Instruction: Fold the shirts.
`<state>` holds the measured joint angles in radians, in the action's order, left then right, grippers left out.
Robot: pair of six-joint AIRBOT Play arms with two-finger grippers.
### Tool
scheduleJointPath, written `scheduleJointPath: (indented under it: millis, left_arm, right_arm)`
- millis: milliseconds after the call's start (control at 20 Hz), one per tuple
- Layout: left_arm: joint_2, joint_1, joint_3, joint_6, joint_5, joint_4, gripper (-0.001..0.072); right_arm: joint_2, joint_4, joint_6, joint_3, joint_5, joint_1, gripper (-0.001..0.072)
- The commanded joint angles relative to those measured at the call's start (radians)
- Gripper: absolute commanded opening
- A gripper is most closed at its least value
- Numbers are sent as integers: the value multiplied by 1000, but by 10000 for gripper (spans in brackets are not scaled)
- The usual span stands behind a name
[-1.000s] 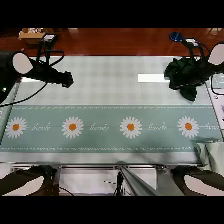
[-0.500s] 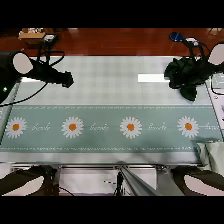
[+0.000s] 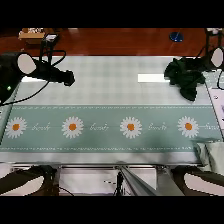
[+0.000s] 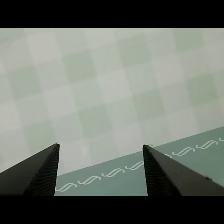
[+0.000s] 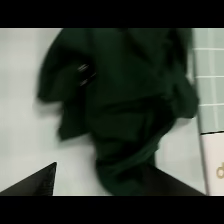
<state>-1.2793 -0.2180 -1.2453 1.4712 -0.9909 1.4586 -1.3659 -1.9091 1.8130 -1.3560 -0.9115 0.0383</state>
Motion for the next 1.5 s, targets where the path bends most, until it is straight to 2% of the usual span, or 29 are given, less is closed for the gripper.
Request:
scheduleJointPath:
  millis: [0,150,300,550,600,650,700,750,900,1150,1300,1450]
  left_arm:
    - [0,0,-1,0,11,0,630]
    - [2,0,-1,0,11,-25,630]
    - [2,0,-1,0,11,-41,630]
    - [2,-1,-1,0,11,-45,630]
    - [2,-1,-1,0,11,-45,630]
    - [2,0,-1,0,11,-45,630]
    - [2,0,-1,0,11,-45,630]
    - [3,0,-1,0,11,-44,630]
    - [15,0,-33,0,-29,-45,630]
    - [57,0,-281,0,-253,-45,629]
    - [125,0,-447,14,-334,-46,628]
    - [232,0,-554,53,-370,-54,628]
  right_arm:
    - [-87,-2,140,-1,148,134,579]
    - [-184,152,134,-1,173,243,592]
    - [-267,301,70,-1,232,293,592]
    - [-384,382,51,-1,336,272,559]
    - [-406,400,51,-1,343,267,455]
    - [-418,412,51,-1,343,260,298]
    - [-419,420,51,-1,342,255,75]
    - [-405,428,48,-3,337,253,24]
    - [-281,444,-66,-36,332,253,24]
    - [99,523,-255,-130,254,253,24]
    - [344,636,-312,-130,249,253,24]
    - [541,674,-318,-130,211,253,24]
